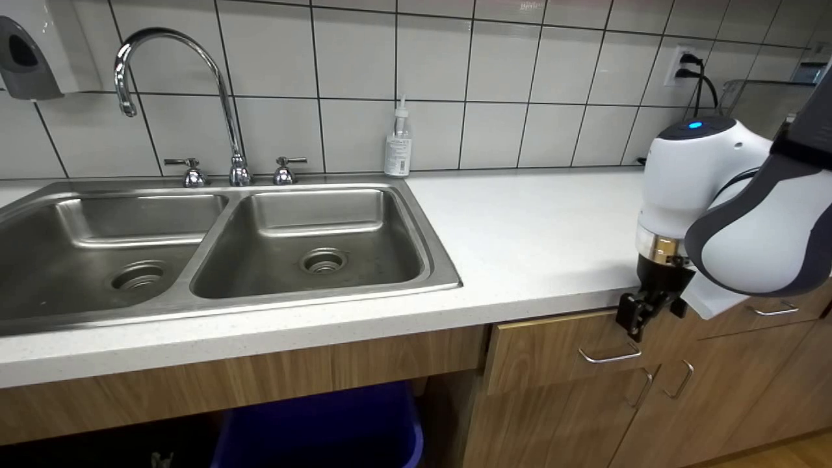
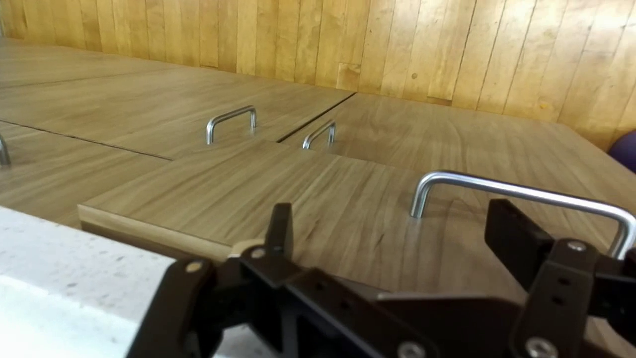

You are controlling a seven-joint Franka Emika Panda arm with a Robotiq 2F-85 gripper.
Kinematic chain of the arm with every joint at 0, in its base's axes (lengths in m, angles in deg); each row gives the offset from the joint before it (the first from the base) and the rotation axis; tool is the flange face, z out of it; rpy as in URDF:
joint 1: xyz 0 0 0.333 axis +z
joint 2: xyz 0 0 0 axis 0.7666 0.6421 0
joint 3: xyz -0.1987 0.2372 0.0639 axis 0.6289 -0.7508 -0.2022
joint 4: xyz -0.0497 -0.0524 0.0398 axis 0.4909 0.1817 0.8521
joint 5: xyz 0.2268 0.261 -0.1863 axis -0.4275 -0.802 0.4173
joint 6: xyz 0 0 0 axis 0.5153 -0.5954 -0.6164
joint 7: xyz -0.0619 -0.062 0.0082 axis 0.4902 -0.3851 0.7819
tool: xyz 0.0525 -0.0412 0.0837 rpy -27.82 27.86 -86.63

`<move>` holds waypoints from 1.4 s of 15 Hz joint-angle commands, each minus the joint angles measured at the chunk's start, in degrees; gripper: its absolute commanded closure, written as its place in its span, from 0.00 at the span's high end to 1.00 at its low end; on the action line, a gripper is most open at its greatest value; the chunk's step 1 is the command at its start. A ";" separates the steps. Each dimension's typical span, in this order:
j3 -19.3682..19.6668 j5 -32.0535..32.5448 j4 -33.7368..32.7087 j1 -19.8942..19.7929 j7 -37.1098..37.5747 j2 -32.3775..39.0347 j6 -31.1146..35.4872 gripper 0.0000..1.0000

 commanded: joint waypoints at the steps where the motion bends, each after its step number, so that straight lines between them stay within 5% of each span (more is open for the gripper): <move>1: -4.55 -0.75 3.12 -5.80 -7.15 -6.53 -3.80 1.00; 21: -13.14 0.31 4.00 -15.09 -8.93 -18.23 -9.86 1.00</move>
